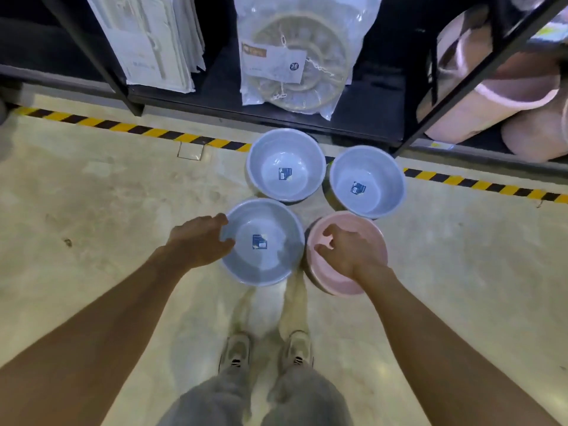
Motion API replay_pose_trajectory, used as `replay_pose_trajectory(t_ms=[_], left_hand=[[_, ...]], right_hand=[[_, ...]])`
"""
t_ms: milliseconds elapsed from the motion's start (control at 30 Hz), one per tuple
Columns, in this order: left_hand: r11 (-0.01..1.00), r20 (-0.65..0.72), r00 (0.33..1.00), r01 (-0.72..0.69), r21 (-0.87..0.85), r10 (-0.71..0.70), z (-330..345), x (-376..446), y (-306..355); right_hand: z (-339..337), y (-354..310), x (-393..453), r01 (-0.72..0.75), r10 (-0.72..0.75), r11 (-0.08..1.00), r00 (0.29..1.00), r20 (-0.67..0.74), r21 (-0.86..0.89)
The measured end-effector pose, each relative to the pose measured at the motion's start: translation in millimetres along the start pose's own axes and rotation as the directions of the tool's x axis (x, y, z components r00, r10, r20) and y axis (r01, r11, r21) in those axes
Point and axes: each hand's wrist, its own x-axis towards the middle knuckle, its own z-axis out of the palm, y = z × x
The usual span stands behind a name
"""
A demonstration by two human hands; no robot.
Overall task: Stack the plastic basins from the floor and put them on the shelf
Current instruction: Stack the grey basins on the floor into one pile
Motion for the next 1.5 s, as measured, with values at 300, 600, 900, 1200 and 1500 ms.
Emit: replay_pose_trajectory(t_ms=[300,600,900,1200,1500], left_hand=[[0.986,-0.067,0.984,0.166,0.011,-0.165,202,134,-82],[0.978,-0.16,0.968,0.201,0.048,-0.191,296,216,-143],[0.972,-0.168,0.971,0.195,0.133,-0.172,338,225,-152],[0.978,-0.241,0.954,0.201,0.06,-0.181,348,223,-145],[0.893,-0.164,0.921,0.28,-0.354,-0.354,370,211,-152]], right_hand=[[154,56,193,0.058,-0.073,0.988,0.992,-0.101,-0.144],[232,87,308,0.095,-0.213,0.914,0.94,-0.267,-0.394],[266,96,335,0.015,-0.189,0.826,0.949,-0.252,-0.563],[279,95,335,0.033,-0.214,0.858,0.931,-0.297,-0.513],[296,82,333,0.111,-0.243,0.907,0.926,-0.29,-0.406]])
